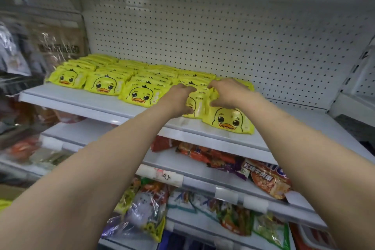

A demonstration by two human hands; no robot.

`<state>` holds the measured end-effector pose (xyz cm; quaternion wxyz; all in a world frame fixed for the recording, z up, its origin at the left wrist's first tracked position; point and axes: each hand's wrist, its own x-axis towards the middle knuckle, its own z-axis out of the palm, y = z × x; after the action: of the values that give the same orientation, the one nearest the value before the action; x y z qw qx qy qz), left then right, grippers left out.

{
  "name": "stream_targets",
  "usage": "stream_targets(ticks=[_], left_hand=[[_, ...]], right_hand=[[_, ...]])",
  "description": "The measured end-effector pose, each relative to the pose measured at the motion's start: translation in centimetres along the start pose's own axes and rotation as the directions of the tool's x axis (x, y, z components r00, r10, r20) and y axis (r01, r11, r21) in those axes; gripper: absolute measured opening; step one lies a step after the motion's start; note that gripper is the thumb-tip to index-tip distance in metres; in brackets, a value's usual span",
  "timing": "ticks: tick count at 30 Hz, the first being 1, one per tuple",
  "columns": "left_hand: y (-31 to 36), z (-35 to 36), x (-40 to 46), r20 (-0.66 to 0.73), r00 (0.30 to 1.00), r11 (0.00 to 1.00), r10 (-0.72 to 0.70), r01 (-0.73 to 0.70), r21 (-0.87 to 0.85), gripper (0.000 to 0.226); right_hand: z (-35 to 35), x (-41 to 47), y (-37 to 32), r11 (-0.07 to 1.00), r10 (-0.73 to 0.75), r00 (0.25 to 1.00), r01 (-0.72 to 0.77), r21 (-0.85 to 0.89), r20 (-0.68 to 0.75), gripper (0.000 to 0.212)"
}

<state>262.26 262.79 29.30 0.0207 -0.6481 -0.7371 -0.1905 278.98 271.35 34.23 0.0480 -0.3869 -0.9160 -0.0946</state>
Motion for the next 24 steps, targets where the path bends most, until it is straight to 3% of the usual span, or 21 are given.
stream_targets(ticks=[12, 24], left_hand=[[-18.5, -11.9, -17.3, -0.2, 0.922, 0.939, -0.331, 0.343, 0.027, 0.065], [-31.0, -18.0, -34.4, -0.421, 0.812, 0.821, -0.405, 0.526, 0.225, 0.063]], right_hand=[[-3.6, 2.0, -23.8, 0.9, -0.291, 0.928, 0.348, 0.261, -0.233, 0.057], [-1.4, 1.4, -47.6, 0.757, -0.452, 0.827, 0.554, 0.346, -0.336, 0.052]])
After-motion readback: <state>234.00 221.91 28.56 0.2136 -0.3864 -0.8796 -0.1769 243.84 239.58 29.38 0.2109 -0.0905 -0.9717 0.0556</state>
